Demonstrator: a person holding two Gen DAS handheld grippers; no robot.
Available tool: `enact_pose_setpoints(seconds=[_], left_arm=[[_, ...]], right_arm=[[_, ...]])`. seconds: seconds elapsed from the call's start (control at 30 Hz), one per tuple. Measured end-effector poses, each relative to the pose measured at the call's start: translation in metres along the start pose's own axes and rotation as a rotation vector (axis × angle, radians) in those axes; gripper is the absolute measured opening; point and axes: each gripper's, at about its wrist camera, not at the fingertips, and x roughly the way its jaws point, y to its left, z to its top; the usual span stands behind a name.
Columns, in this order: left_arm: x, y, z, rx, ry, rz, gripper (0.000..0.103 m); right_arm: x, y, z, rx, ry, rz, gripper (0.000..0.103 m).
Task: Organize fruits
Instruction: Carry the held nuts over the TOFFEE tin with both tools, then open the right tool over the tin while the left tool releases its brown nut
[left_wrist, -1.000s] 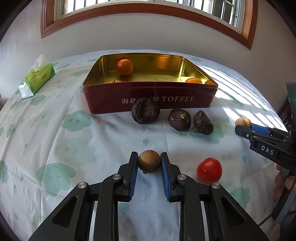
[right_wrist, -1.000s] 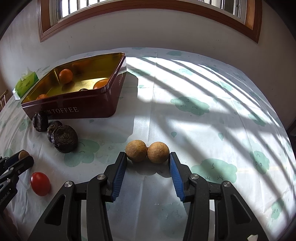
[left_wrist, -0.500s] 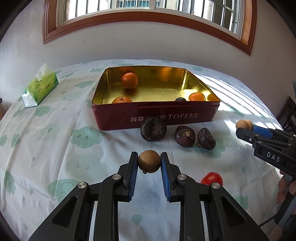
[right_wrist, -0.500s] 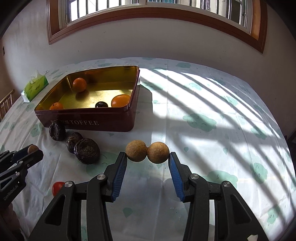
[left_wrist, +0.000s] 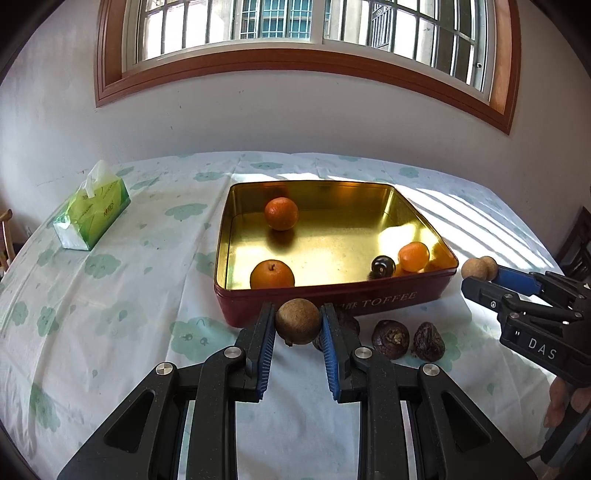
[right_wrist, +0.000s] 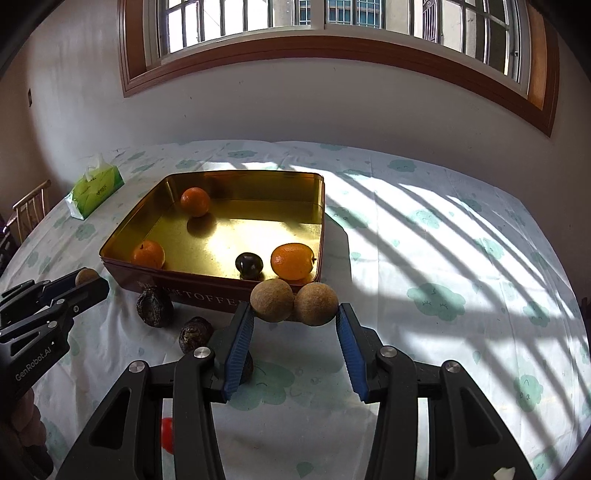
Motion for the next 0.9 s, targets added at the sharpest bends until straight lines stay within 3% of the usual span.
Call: enact_pose_setpoints(seconds=[0.33, 0.9], left_arm=[[0.023, 0.013, 0.032, -0.003, -0.023, 0.029, 0.025], [0.072, 0.015, 0.042, 0.037, 0.026, 0.050, 0.025]], right_arm=[[0.031, 0.012, 0.023, -0.023, 0.017, 0.025, 0.043], [0.066, 0.018, 0.034, -0.036, 0.051, 0.036, 0.043]])
